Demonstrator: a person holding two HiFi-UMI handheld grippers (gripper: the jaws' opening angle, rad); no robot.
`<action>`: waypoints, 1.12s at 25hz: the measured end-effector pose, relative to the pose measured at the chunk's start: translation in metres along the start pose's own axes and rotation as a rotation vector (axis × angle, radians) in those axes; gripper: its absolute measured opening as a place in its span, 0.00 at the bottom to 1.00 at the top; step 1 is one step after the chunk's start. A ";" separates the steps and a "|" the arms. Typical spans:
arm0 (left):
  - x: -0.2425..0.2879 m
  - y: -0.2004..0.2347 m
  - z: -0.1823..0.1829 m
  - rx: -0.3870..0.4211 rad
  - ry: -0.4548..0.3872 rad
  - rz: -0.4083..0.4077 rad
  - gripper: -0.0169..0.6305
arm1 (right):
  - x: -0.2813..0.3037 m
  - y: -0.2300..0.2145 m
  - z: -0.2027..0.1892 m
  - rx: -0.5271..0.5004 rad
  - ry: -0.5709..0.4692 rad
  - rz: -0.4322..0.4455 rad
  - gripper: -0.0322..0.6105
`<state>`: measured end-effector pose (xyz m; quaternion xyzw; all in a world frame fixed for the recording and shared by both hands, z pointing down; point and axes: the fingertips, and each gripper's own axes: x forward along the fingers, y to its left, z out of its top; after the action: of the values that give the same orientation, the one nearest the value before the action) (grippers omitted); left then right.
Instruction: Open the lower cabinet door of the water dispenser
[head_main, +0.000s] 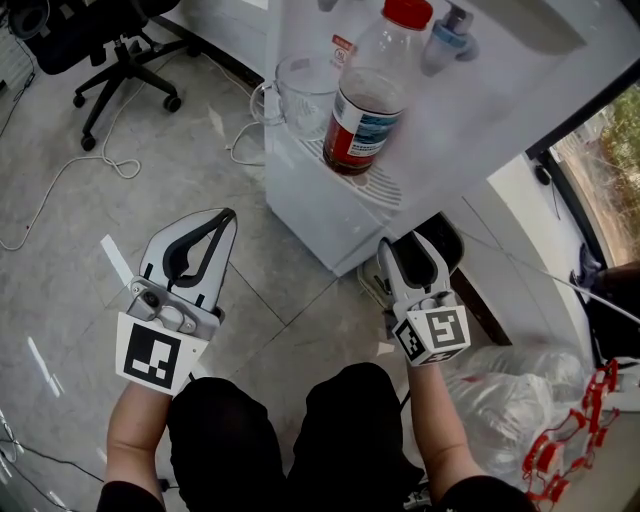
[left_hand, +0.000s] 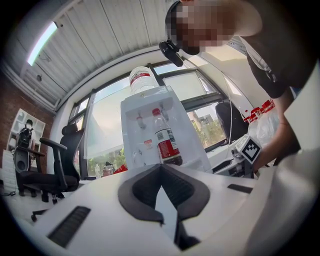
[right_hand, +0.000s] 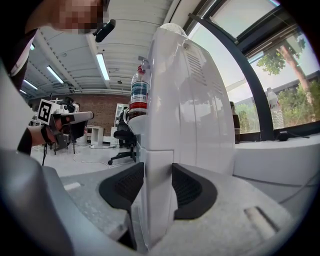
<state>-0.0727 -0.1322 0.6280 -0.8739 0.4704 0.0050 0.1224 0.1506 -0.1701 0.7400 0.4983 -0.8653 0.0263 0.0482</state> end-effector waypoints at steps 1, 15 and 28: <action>0.000 -0.001 0.000 0.000 0.000 0.000 0.04 | 0.000 0.000 0.000 0.000 -0.002 0.002 0.33; -0.002 -0.001 0.000 0.010 0.008 0.009 0.04 | 0.000 0.000 0.002 0.029 -0.030 0.021 0.33; -0.015 0.013 0.001 0.020 0.011 0.040 0.04 | 0.004 -0.004 -0.002 0.027 -0.007 -0.028 0.35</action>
<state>-0.0922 -0.1265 0.6263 -0.8631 0.4884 -0.0021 0.1286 0.1519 -0.1750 0.7420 0.5109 -0.8580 0.0356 0.0386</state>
